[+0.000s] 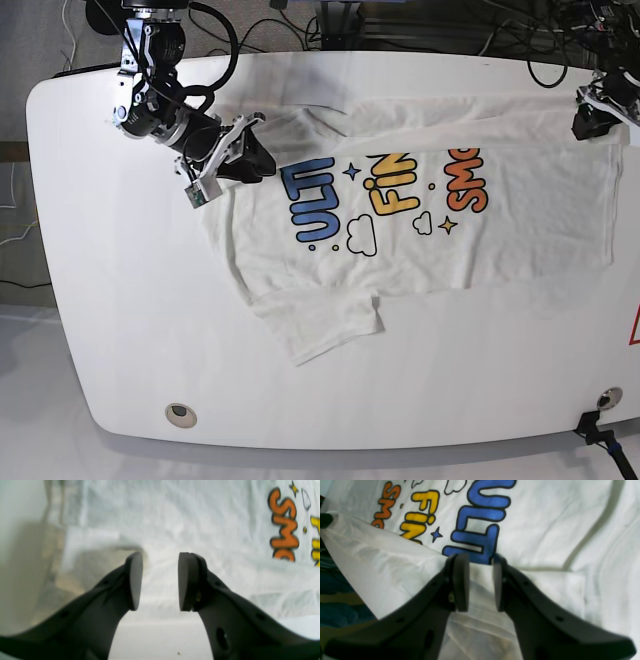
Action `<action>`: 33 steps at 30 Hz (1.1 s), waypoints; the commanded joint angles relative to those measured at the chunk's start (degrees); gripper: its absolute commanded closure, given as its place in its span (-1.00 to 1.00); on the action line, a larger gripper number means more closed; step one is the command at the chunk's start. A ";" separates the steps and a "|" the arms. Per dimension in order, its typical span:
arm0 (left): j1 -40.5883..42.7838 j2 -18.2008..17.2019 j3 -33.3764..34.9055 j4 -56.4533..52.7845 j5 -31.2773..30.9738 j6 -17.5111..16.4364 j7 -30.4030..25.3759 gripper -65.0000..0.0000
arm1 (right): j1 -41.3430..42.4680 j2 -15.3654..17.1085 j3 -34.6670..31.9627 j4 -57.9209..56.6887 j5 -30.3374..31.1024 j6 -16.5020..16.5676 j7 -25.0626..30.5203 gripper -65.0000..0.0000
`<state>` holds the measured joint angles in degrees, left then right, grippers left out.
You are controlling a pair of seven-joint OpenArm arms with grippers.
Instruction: Fold the T-shirt properly
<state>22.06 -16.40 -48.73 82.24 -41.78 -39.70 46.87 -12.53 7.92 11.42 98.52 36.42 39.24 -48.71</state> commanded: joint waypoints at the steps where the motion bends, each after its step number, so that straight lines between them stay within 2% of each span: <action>1: -1.55 -1.10 -0.56 -1.46 0.00 -0.30 -1.38 0.39 | 0.42 0.05 0.16 1.14 1.58 0.50 0.84 0.49; 6: -7.22 -2.27 0.31 -9.07 3.54 -0.30 -1.73 0.53 | 0.12 -0.90 0.43 1.34 1.22 -1.10 0.23 0.48; 8: -10.99 -3.08 0.85 -13.33 5.09 -0.30 -0.90 0.73 | 0.45 -1.02 0.61 1.35 1.08 -2.27 0.02 0.47; 9: -12.76 -3.28 1.24 -15.28 5.68 -0.30 -0.44 0.92 | 0.71 -1.13 0.83 1.38 0.75 -2.90 -0.35 0.47; 10: -10.30 -2.87 0.06 -11.07 3.73 -0.30 -1.37 0.57 | 0.22 -1.03 0.98 0.67 0.73 -1.44 0.00 0.50; 20: -7.98 -2.80 -9.35 -8.59 3.56 -0.30 -2.38 0.60 | 0.07 -0.99 1.15 0.78 1.23 -1.47 0.43 0.52; 33: -7.46 -2.79 -9.50 -8.16 3.40 -0.30 -2.51 0.57 | 0.33 -0.93 3.03 1.04 1.24 -1.51 0.41 0.54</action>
<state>14.59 -17.78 -57.98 72.95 -37.30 -39.68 45.39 -12.73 6.52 14.28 98.26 36.27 37.36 -49.58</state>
